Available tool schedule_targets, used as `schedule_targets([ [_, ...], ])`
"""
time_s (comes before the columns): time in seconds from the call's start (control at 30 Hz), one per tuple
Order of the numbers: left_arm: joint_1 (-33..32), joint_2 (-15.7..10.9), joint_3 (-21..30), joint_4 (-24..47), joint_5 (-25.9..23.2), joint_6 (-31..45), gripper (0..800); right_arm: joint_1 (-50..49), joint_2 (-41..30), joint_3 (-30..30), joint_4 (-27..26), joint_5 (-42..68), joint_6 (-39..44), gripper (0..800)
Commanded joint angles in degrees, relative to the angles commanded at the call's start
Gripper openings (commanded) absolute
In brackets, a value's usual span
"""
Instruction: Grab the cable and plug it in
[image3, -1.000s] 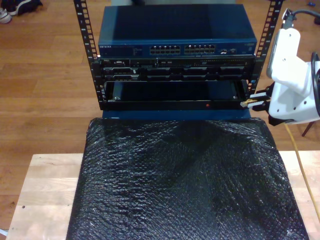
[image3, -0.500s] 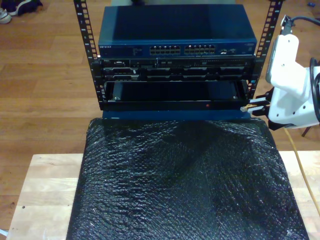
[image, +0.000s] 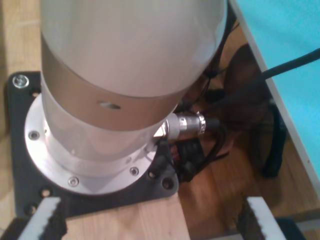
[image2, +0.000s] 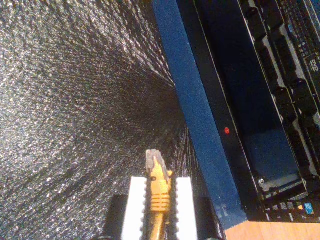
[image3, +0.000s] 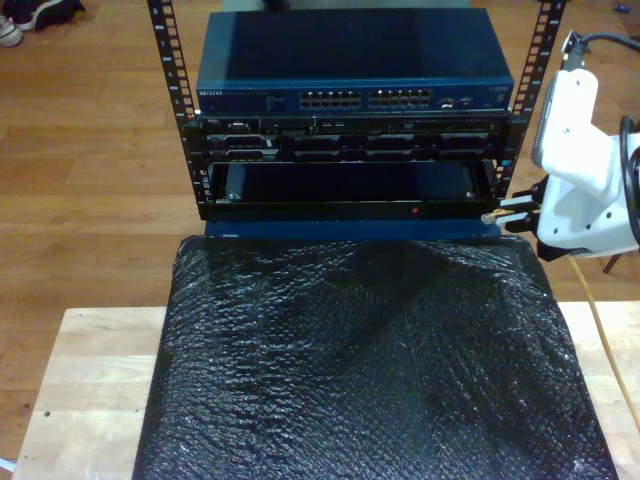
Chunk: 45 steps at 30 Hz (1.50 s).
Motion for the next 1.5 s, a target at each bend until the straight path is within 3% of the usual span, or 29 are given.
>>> schedule_targets([
  [0.23, 2.11, -2.02, 4.48, 1.93, -5.8, 1.23, 800, 0.09, 0.09, 0.0, 0.0, 0.0, 0.0, 0],
  [0.43, 3.78, -2.73, 5.36, 2.2, -8.7, 5.89, 799, 0.09, 0.0, -0.09, 0.0, 0.0, 0.0, 0],
  [0.57, 6.51, -3.16, 8.53, 2.02, -14.77, 10.29, 800, 0.09, 0.0, -0.18, 0.09, 0.0, 0.0, 0],
  [0.7, 9.41, -3.25, 10.2, 2.2, -19.6, 10.46, 800, 0.09, 0.09, -0.18, 0.09, 0.0, 0.0, 0],
  [0.97, 9.93, -3.34, 12.66, 1.85, -23.74, 10.46, 800, -0.09, -0.18, -0.09, 0.0, -0.09, -0.09, 0],
  [1.13, 10.02, -3.08, 16.18, 1.76, -30.51, 10.37, 800, -0.09, -0.53, -0.26, -3.16, -0.18, 0.0, 0],
  [1.5, 10.29, -2.99, 16.18, 1.76, -30.59, 10.37, 800, 0.44, -0.44, -0.18, -4.48, -3.43, -0.26, 0],
])
